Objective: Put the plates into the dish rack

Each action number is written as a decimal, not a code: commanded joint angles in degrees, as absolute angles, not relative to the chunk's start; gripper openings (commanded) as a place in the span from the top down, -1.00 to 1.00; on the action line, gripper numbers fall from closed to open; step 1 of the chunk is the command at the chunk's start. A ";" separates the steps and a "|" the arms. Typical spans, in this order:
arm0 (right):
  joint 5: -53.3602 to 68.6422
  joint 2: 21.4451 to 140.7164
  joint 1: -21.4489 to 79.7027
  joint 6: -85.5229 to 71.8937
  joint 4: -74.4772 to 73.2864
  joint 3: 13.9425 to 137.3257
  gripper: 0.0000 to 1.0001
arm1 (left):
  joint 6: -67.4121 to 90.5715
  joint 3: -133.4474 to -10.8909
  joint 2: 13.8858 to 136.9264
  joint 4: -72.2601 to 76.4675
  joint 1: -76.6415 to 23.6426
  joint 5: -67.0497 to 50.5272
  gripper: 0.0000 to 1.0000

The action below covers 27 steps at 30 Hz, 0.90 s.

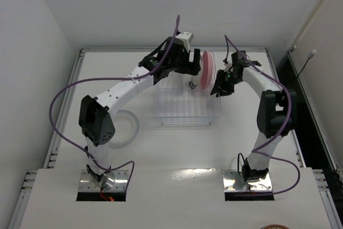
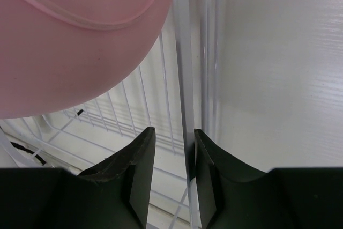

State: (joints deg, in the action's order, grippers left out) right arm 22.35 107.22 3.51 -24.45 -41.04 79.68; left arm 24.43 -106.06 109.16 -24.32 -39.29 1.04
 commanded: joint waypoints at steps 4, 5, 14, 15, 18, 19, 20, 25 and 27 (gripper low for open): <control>26.98 104.68 4.66 -25.40 -36.83 79.89 0.38 | 22.85 -103.45 102.93 -23.20 -37.97 1.75 -0.71; 26.98 104.68 4.66 -25.40 -36.83 79.89 0.38 | 22.85 -102.66 101.61 -23.20 -37.97 2.80 -0.71; 26.98 103.36 4.66 -25.40 -37.44 79.89 -0.10 | 24.33 -95.55 87.64 -30.93 -37.35 36.04 -0.71; 26.98 102.84 4.66 -25.40 -37.44 79.89 -0.15 | 25.56 -92.93 86.15 -33.03 -37.35 39.78 -0.71; 25.58 102.13 4.13 -25.40 -38.58 79.89 -0.31 | 30.22 -89.39 82.97 -39.77 -36.74 48.33 -0.78; 24.97 101.61 4.13 -25.40 -38.58 79.89 -0.31 | 31.54 -88.78 82.97 -42.25 -36.74 48.86 -0.83; 24.96 100.91 4.13 -25.40 -38.58 79.89 -0.33 | 34.08 -88.77 83.66 -44.71 -36.22 48.87 -0.92; 22.51 97.57 4.13 -25.40 -40.69 79.89 -0.45 | 42.34 -83.95 85.25 -54.58 -36.21 45.97 -1.00; 21.80 95.73 4.13 -25.40 -41.39 80.50 -0.47 | 44.99 -78.87 84.55 -55.11 -36.21 43.96 -1.00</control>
